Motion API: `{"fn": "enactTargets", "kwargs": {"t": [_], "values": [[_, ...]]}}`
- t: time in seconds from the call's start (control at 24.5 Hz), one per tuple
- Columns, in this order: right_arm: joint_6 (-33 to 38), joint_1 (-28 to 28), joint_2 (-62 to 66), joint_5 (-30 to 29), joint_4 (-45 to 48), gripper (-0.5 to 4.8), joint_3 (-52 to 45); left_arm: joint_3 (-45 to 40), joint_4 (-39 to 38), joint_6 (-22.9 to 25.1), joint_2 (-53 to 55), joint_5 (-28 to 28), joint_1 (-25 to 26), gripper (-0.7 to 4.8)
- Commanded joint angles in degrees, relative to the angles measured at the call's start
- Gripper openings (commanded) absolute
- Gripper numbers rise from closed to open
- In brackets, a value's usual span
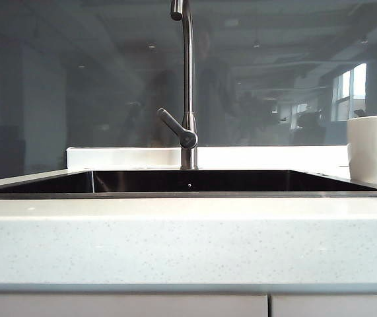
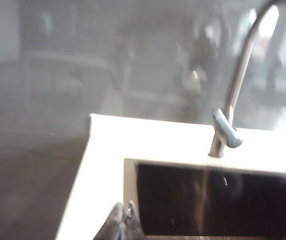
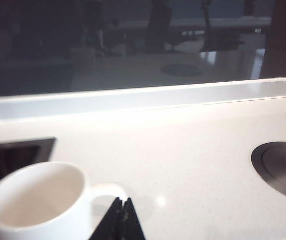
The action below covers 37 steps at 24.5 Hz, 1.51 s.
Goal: Pick up the mug next to the sink, go to the faucet to get some water, pour the water into the sink, and finally put the mug back to its place.
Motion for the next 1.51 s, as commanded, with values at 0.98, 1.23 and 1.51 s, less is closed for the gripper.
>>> {"fn": "enactTargets", "kwargs": {"t": [0.98,1.23,1.51], "values": [[-9.3,-12.4,52.7,-24.9,27.5,2.56,11.7,38.0,32.4,1.2,76.4,29.8,-0.1,-0.05],[-9.2,-12.1,57.4,-25.9,27.5,2.42,15.9,40.9,32.5,1.0,80.2,30.0,-0.1,-0.05],[-9.2,-12.1,57.7,-26.6,27.5,0.4,16.1,43.7,32.5,1.2,81.5,29.9,-0.1,-0.05]]}}
